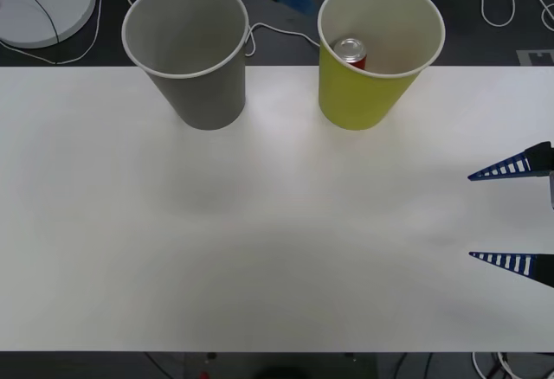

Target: Put the can into the green bin and the plastic bottle into the gray bin

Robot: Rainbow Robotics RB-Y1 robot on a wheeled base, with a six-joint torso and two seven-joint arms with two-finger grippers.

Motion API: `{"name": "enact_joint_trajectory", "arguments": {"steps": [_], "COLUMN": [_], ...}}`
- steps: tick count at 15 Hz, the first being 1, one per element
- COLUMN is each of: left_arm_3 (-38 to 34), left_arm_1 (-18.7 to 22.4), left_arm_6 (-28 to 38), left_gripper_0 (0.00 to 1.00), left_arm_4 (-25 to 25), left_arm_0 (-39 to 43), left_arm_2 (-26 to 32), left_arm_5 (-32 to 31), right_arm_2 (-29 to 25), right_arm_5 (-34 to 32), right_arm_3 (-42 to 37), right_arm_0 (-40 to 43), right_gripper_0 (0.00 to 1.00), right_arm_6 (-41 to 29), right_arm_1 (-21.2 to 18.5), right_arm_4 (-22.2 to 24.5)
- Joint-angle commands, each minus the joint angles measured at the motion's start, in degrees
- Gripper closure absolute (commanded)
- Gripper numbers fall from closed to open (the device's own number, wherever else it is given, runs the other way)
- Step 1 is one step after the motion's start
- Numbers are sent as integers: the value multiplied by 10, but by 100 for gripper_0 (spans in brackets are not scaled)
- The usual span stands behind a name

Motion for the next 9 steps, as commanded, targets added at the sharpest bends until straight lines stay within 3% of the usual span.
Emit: {"name": "enact_joint_trajectory", "arguments": {"steps": [1, 4, 9], "left_arm_3": [-80, -116, -168], "left_arm_1": [59, 95, 100], "left_arm_6": [0, -43, -124], "left_gripper_0": [0, 0, 0], "left_arm_4": [4, 14, 12], "left_arm_0": [43, 110, 279], "left_arm_2": [13, 72, 220], "left_arm_5": [-1, -21, -27], "right_arm_2": [0, 0, 0], "right_arm_5": [0, 0, 0], "right_arm_3": [0, 0, 0], "right_arm_0": [0, 0, 0], "right_gripper_0": [0, 0, 0], "right_arm_6": [0, 0, 0], "right_arm_1": [0, 0, 0], "right_arm_4": [0, 0, 0]}}
